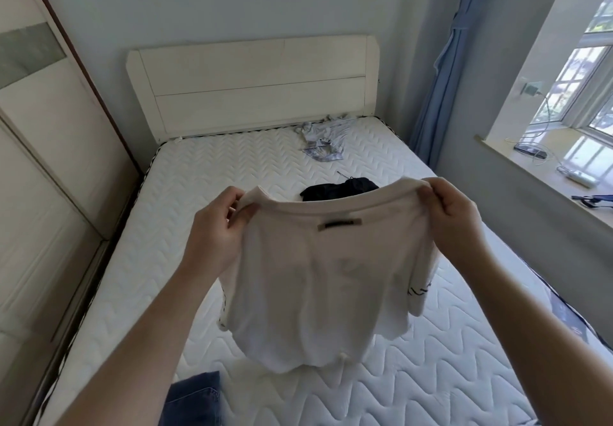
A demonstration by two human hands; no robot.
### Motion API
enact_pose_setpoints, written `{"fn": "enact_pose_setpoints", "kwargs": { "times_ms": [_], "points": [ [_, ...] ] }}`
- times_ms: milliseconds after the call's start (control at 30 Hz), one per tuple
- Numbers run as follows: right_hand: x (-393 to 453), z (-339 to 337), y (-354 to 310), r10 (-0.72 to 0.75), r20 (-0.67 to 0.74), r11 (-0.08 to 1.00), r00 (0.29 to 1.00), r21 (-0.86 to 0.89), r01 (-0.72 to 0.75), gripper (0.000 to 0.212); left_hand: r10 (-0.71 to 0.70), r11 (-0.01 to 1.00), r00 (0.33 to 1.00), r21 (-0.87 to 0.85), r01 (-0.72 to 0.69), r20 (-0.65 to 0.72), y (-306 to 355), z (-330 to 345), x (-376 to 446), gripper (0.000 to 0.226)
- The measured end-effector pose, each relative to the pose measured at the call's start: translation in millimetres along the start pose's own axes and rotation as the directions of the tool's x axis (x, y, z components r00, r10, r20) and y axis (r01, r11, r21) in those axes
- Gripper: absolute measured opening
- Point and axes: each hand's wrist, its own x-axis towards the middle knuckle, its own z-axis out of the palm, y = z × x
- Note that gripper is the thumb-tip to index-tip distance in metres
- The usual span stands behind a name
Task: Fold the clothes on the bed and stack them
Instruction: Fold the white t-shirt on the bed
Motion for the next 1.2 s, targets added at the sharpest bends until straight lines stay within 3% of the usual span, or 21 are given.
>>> {"fn": "enact_pose_setpoints", "kwargs": {
  "times_ms": [333, 500, 700, 833, 1000, 1200],
  "points": [
    [-22.0, -45.1, 0.8, -0.063, 0.001, 0.996, 0.998, 0.064, 0.062, 0.015, 0.013, 0.995, 0.999, -0.1, -0.018, -0.043, 39.4, -20.3, -26.8, 0.007],
    [-41.8, -83.6, 13.1, -0.068, 0.091, 0.991, 0.993, 0.125, 0.056, 0.017, -0.016, 0.991, 1.0, -0.133, 0.015, -0.011, 71.2, -20.7, -50.9, 0.031],
    [-60.9, -148.0, 26.2, -0.068, 0.168, 0.961, 0.984, 0.277, 0.019, 0.02, -0.036, 0.989, 0.998, -0.148, 0.028, -0.052, 118.2, -11.3, -87.5, 0.043],
    [-62.4, -171.2, 25.5, -0.105, 0.17, 0.945, 0.98, 0.325, 0.045, 0.018, 0.005, 0.992, 0.997, -0.127, -0.015, -0.081, 142.1, -10.5, -104.7, 0.039],
    [-59.1, -164.0, 36.3, -0.097, 0.185, 0.954, 0.978, 0.299, 0.038, 0.021, -0.074, 0.982, 0.995, -0.182, 0.06, -0.071, 129.9, 9.5, -104.0, 0.041],
    [-49.5, -128.8, 77.2, 0.048, 0.225, 0.963, 0.973, 0.247, -0.105, 0.019, -0.155, 0.975, 0.988, -0.158, 0.154, 0.004, 81.9, 45.9, -93.9, 0.051]
  ]
}}
